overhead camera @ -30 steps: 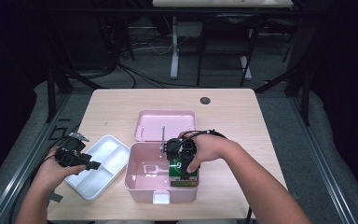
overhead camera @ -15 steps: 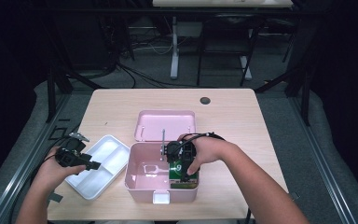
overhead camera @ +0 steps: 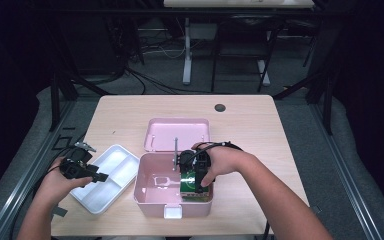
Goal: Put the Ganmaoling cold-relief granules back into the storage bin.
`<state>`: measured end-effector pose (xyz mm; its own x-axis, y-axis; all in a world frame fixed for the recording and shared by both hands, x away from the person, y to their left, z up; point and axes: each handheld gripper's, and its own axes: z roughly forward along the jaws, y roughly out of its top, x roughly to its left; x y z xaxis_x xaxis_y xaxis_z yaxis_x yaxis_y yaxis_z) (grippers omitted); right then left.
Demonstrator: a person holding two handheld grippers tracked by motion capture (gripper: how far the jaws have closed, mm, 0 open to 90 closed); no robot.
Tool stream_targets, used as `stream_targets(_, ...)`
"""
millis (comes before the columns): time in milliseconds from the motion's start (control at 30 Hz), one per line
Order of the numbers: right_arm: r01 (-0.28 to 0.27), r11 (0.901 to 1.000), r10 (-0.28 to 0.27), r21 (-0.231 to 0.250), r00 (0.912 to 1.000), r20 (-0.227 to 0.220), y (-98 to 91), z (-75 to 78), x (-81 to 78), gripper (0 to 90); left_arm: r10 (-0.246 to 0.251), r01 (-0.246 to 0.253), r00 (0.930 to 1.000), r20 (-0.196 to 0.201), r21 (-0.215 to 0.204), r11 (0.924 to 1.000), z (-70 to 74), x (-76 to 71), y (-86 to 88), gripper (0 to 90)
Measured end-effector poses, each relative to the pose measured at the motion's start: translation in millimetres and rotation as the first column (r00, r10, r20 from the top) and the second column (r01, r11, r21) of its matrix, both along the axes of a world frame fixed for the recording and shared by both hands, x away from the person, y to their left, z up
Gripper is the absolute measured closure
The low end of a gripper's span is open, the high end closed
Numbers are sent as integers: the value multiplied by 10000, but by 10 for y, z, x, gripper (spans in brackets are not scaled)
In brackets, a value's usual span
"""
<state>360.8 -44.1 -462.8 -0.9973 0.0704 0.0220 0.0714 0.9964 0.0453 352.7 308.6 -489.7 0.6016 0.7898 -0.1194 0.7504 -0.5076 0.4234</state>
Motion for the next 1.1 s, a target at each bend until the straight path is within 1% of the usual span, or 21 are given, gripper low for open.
stream_targets(133, 79, 9999, -78, 126, 10000, -42, -11, 34, 3, 180, -25, 25, 10000, 21, 5, 10000, 4, -1, 1, 430)
stream_targets(367, 116, 9998, -115, 176, 9999, -77, -21, 79, -2, 202, -10, 10, 10000, 8, -12, 10000, 0, 5, 9, 431)
stream_targets(567, 170, 9996, -171, 205, 9999, 30, -52, 197, -13, 212, -5, 5, 10000, -23, -7, 10000, -9, -2, 2, 435)
stream_targets(633, 223, 9993, -225, 305, 9997, 65, -70, 237, -23, 218, 33, -33, 10000, -43, -19, 10000, -9, -7, 2, 436)
stream_targets(767, 343, 9982, -347, 500, 9994, 77, -133, 298, -36, 228, 4, -4, 10000, -51, -4, 10000, -17, 0, 4, 439)
stream_targets(800, 373, 9984, -377, 436, 9992, 98, -153, 314, -37, 230, 13, -13, 10000, -63, 9, 10000, -22, 1, 1, 440)
stream_targets(833, 387, 9980, -395, 494, 9991, 152, -170, 319, -37, 232, -16, 16, 10000, -90, 3, 10000, -30, 6, -4, 441)
stream_targets(867, 414, 9984, -420, 384, 9990, 165, -198, 343, -33, 232, -5, 5, 9999, -116, 11, 10000, -33, 8, -10, 440)
stream_targets(967, 555, 9968, -565, 580, 9983, 169, -280, 395, -24, 235, -44, 44, 9999, -106, 18, 10000, -31, 11, -17, 441)
stream_targets(1100, 773, 9952, -789, 606, 9966, 242, -396, 456, -24, 236, -20, 20, 9999, -139, 26, 10000, -40, 9, -12, 443)
